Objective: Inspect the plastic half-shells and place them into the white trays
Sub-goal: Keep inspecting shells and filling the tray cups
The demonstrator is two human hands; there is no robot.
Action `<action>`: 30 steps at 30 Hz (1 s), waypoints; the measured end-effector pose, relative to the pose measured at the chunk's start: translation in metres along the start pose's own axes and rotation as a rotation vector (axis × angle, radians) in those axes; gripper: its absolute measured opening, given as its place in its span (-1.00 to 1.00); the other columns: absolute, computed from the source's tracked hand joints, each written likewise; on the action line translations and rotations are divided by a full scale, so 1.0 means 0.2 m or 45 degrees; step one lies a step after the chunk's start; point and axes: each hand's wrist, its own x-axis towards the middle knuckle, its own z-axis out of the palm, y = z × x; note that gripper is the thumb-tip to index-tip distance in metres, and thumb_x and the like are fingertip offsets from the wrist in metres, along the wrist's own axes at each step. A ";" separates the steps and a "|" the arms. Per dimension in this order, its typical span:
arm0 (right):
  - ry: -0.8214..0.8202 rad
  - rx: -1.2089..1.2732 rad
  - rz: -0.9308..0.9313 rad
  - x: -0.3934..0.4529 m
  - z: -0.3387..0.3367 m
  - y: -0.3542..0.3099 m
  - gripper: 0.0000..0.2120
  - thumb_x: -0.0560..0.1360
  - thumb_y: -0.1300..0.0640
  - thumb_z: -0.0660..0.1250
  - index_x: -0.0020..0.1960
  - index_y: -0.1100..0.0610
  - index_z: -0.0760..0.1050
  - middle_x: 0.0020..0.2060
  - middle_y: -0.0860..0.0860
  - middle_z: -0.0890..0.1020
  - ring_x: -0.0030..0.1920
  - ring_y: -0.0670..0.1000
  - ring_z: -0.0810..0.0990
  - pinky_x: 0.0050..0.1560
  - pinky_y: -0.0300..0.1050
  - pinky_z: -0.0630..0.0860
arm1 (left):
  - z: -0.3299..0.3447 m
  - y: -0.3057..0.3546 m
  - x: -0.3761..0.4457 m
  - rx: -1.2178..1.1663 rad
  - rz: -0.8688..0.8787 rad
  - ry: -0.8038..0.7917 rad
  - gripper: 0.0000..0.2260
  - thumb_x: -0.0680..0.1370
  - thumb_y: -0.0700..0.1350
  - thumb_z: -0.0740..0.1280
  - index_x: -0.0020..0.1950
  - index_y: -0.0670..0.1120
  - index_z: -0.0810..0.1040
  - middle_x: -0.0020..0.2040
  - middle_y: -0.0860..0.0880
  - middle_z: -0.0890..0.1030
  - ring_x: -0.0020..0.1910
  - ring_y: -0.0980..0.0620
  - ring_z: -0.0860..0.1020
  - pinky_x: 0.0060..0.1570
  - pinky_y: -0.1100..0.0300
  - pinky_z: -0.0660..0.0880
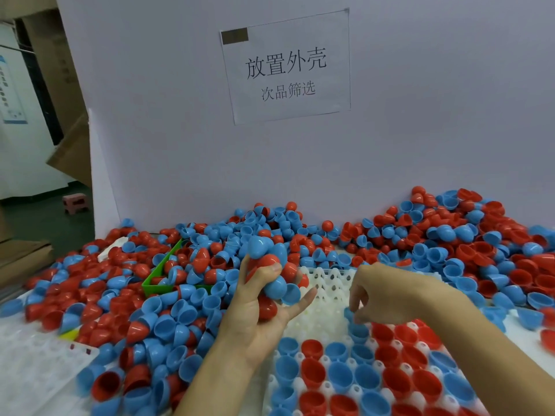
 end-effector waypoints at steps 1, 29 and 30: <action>0.063 0.010 -0.034 0.00 -0.02 -0.01 -0.82 0.54 0.03 0.42 0.12 0.02 0.66 -0.12 -0.16 0.63 -0.21 -0.18 0.55 -0.13 -0.29 0.54 | 0.00 0.00 0.00 0.008 -0.001 -0.009 -0.54 0.29 -0.27 0.50 0.16 -0.01 0.62 0.03 -0.18 0.66 0.08 -0.22 0.64 0.02 -0.31 0.55; 0.248 1.079 0.036 0.04 0.01 -0.26 -0.95 0.49 0.16 0.46 -0.14 0.11 0.68 -0.37 -0.04 0.71 -0.37 -0.18 0.67 -0.34 -0.38 0.54 | -0.02 -0.03 0.00 0.037 -0.047 -0.066 -0.34 0.25 -0.26 0.54 0.33 -0.05 0.50 0.08 -0.24 0.64 0.02 -0.18 0.68 -0.08 -0.19 0.59; 0.241 1.062 0.034 0.03 0.00 -0.25 -0.94 0.51 0.17 0.44 -0.14 0.08 0.66 -0.38 -0.06 0.70 -0.37 -0.18 0.67 -0.36 -0.39 0.53 | -0.01 -0.03 0.00 0.031 -0.046 -0.058 -0.36 0.25 -0.26 0.54 0.32 -0.05 0.50 0.11 -0.25 0.64 0.06 -0.21 0.67 -0.08 -0.21 0.59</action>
